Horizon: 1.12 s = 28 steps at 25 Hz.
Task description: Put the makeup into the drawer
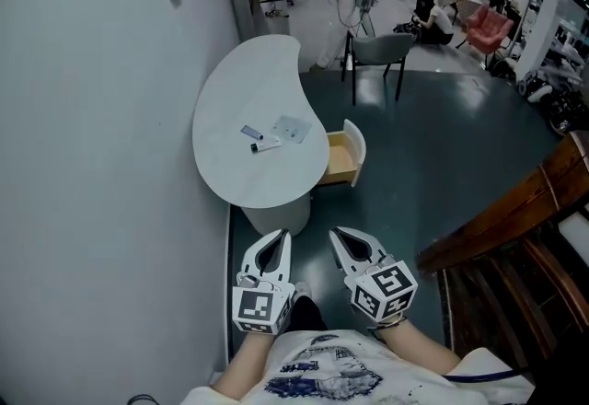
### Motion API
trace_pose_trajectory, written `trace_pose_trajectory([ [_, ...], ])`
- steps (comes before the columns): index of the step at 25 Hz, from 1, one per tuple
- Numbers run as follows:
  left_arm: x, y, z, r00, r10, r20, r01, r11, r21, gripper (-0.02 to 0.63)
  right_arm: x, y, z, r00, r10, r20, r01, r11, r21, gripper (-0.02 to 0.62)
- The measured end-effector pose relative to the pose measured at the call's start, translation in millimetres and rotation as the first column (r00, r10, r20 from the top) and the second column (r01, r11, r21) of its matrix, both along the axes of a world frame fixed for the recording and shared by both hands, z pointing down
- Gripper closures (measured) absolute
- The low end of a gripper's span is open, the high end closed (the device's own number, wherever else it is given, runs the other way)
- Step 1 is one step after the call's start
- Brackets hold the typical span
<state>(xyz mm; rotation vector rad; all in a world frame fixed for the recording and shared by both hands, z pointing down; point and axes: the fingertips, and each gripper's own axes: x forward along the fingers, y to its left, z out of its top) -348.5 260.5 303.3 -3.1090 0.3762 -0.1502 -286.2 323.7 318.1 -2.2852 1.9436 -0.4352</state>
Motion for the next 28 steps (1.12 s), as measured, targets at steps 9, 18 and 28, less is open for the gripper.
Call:
trace_pose_trajectory([
  [9, 33, -86, 4, 1.0, -0.007, -0.004, 0.007, 1.0, -0.028, 0.56, 33, -82, 5, 1.0, 0.001, 0.006, 0.0, 1.0, -0.028, 0.575],
  [18, 60, -159, 6, 1.0, 0.019, -0.007, -0.019, 0.998, -0.065, 0.559, 57, -149, 6, 1.0, 0.024, 0.01, -0.024, 0.998, -0.053, 0.575],
  [28, 75, -217, 12, 0.999, 0.017, -0.03, -0.019, 0.996, -0.09, 0.56, 77, -198, 6, 0.999, 0.047, -0.007, -0.048, 0.996, -0.072, 0.575],
])
